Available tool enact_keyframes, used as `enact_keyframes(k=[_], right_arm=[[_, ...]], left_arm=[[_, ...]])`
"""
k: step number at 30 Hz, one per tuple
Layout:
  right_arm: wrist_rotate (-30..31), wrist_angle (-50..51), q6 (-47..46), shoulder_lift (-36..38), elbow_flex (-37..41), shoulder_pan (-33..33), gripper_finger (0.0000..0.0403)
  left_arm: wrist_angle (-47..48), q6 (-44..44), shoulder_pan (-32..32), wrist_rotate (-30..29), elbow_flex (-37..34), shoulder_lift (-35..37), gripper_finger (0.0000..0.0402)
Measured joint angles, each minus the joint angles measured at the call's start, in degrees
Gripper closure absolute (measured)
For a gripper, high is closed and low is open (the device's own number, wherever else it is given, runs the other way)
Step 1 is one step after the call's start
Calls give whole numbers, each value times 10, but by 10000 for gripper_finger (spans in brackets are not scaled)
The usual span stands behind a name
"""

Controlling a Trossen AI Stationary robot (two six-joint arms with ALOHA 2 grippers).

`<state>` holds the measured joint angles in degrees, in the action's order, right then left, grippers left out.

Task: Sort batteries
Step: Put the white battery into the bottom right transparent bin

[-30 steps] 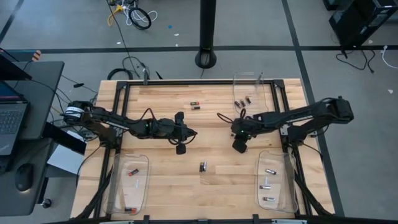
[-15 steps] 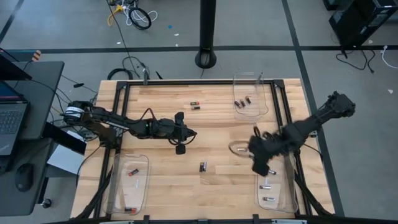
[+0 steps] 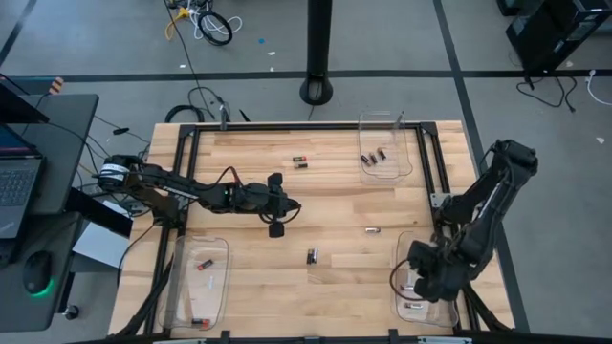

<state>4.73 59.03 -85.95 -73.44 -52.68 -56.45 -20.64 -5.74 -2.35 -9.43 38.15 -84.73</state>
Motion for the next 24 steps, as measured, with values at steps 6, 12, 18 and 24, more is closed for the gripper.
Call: enact_keyframes(k=[6, 12, 18, 24], right_arm=[[-30, -60, 11, -16, 65, -1, 342], [-40, -101, 19, -17, 109, -1, 343], [-45, -151, 17, -18, 148, -1, 337], [-48, -174, 10, -18, 170, -1, 333]], left_arm=[[0, 0, 0, 0, 0, 0, 388], [6, 0, 0, 0, 0, 0, 388], [14, 1, 0, 0, 0, 0, 388], [16, 2, 0, 0, 0, 0, 388]])
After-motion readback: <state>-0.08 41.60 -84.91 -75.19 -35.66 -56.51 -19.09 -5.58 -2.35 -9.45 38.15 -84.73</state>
